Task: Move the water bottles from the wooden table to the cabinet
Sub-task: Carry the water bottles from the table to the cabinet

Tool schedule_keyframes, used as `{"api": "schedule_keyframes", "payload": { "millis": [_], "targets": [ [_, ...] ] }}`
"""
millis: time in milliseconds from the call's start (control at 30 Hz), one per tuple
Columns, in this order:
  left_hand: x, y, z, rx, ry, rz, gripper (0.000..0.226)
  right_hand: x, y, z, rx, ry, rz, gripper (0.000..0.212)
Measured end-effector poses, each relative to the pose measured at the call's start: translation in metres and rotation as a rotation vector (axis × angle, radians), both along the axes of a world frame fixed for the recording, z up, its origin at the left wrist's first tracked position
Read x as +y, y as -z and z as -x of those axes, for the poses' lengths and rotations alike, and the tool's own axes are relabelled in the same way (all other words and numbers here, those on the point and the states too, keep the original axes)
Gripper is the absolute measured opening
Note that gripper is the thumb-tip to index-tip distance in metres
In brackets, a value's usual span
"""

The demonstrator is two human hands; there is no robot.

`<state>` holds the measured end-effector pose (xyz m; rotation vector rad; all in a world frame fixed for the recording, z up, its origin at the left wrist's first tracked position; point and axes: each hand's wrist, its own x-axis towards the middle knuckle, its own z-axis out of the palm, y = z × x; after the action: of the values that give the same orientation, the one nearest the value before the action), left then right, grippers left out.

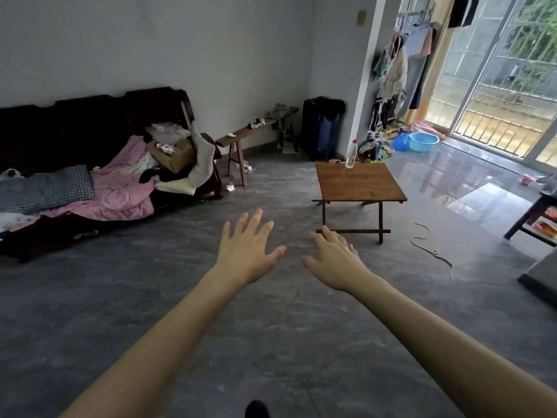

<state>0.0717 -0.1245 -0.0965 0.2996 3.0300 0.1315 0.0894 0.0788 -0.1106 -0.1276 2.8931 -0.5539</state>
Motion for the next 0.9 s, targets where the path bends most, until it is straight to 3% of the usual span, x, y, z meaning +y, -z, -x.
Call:
{"api": "schedule_keyframes", "payload": {
  "millis": [367,900],
  "targets": [
    [-0.048,-0.004,0.191,0.06,-0.007,-0.071,0.074,-0.041,-0.006,0.195,-0.017,0.009,-0.054,0.071],
    [-0.067,0.015,0.401,-0.005,0.034,-0.016,0.076,-0.046,0.002,0.4,-0.031,0.051,-0.031,0.066]
  ]
}}
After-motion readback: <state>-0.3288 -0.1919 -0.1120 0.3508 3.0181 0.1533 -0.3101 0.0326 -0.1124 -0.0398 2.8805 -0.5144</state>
